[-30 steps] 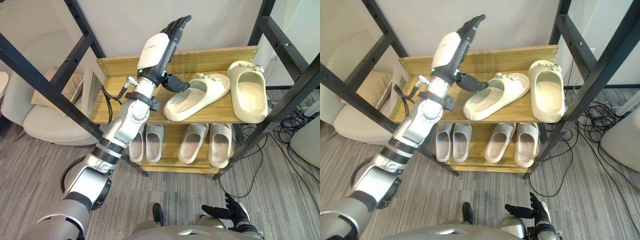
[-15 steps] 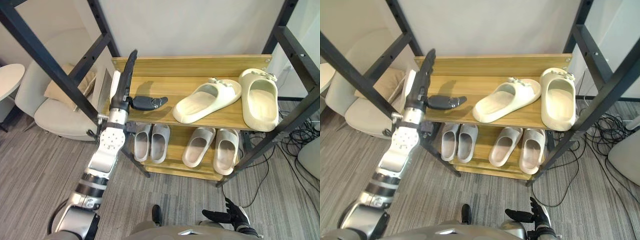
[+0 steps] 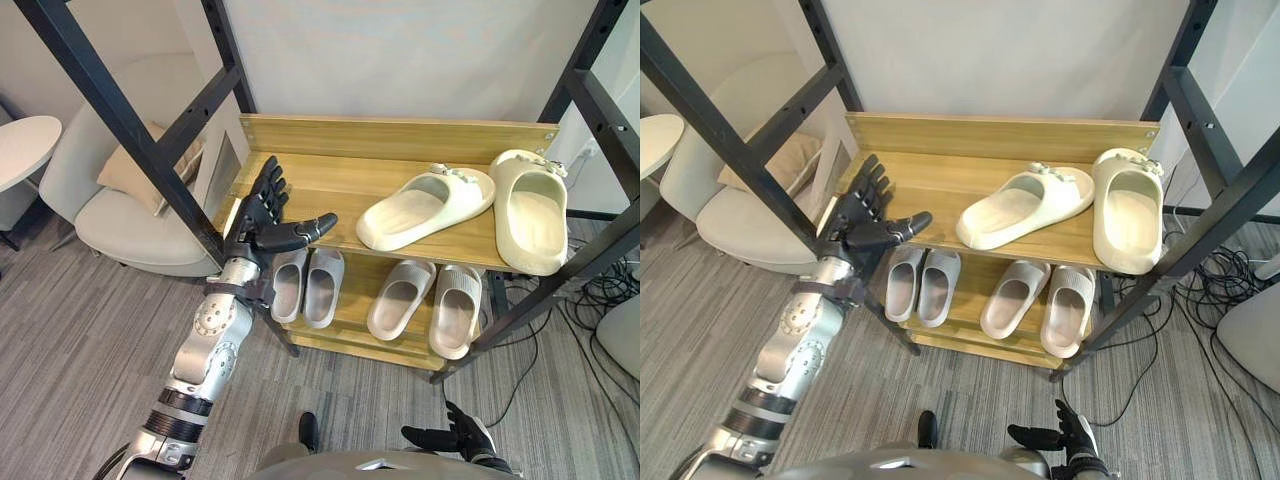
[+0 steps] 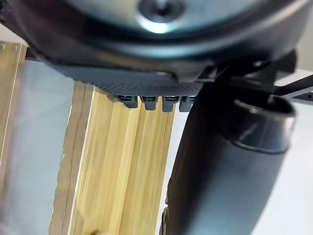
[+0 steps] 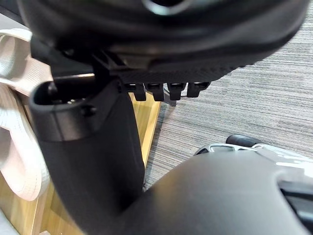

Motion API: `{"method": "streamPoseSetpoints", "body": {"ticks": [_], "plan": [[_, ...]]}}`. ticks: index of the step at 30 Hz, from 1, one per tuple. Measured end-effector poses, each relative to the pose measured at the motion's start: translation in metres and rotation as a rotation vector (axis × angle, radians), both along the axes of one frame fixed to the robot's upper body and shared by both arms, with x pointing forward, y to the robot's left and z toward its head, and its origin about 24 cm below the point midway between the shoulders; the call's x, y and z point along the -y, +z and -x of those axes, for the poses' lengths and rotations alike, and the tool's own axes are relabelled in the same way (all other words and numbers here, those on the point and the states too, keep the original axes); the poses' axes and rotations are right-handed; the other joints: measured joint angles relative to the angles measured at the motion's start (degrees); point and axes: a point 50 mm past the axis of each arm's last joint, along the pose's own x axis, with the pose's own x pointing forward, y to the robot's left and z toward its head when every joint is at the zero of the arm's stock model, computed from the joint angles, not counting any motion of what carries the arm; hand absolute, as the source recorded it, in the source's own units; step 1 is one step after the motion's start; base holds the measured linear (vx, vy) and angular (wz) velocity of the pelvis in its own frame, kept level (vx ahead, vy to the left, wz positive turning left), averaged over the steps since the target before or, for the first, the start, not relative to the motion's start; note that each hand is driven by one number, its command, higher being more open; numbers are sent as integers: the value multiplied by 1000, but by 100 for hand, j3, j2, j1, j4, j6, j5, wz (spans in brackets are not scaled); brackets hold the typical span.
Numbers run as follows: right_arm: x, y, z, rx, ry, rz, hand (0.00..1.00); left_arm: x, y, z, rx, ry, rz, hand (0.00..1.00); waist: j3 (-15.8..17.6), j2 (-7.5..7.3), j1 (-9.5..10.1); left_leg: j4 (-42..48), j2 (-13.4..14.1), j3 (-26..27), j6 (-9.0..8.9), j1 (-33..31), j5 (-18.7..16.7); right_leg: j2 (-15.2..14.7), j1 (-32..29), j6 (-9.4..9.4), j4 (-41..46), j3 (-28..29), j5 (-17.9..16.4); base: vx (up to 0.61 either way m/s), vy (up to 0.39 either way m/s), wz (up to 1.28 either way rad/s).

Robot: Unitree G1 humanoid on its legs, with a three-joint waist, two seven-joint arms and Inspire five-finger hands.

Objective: Organize the slippers on the shoe rack

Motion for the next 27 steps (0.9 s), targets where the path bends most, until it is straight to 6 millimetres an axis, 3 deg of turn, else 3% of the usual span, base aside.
{"method": "streamPoseSetpoints", "body": {"ticks": [12,27], "plan": [[-1,-2,1,-15,19,0,100,58,-3,19,-24,-257,74,100,-87,-22,-23,-25,-15,5,-14,33,-24,4,73,-3,-95,-6,31,0,0,0],[-4,-3,4,-33,40,2,100,93,-13,36,-73,-393,82,100,-183,-104,-10,-29,-37,-22,-4,129,-43,-3,202,3,-133,-42,33,-3,1,1]]}}
